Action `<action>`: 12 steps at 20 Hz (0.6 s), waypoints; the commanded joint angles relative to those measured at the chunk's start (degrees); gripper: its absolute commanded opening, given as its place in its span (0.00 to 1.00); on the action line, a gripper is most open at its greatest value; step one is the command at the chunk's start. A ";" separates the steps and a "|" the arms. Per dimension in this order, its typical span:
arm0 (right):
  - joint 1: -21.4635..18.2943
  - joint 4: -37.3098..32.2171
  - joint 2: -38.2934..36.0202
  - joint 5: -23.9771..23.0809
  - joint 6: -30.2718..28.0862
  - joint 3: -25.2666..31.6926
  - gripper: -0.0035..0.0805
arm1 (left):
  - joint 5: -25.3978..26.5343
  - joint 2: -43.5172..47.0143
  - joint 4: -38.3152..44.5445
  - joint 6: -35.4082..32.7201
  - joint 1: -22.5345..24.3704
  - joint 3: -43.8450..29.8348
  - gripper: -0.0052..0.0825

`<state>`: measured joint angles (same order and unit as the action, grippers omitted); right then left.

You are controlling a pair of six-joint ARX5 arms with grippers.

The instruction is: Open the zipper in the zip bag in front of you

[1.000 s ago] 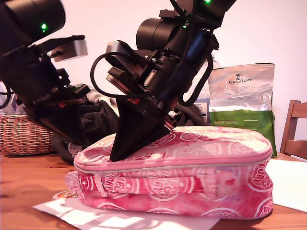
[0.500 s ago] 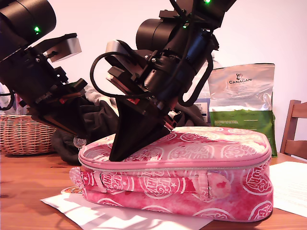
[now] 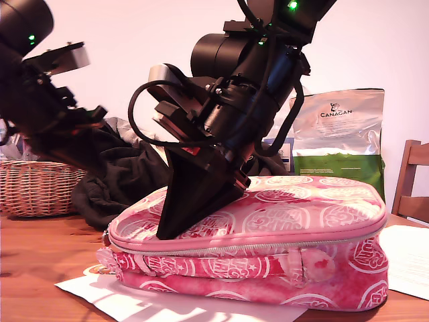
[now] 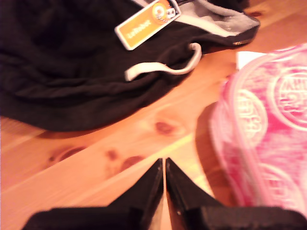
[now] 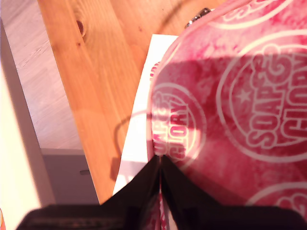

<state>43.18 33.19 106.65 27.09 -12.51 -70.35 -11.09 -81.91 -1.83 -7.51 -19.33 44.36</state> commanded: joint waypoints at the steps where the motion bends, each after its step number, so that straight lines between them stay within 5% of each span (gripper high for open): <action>1: 0.68 1.99 4.09 -0.61 0.00 4.04 0.03 | -0.55 -0.98 -0.87 0.00 -0.11 -0.31 0.04; 7: 0.66 -1.46 2.58 -0.66 -3.45 3.89 0.03 | -3.48 5.29 -7.50 -0.04 -0.11 -0.31 0.04; 12: -0.72 -3.28 -6.32 -0.77 -3.63 3.85 0.03 | -6.88 15.43 -14.56 0.04 -0.17 -0.31 0.04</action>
<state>42.92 29.89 103.28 26.76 -16.40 -68.05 -17.56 -66.98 -16.08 -7.51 -19.46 44.36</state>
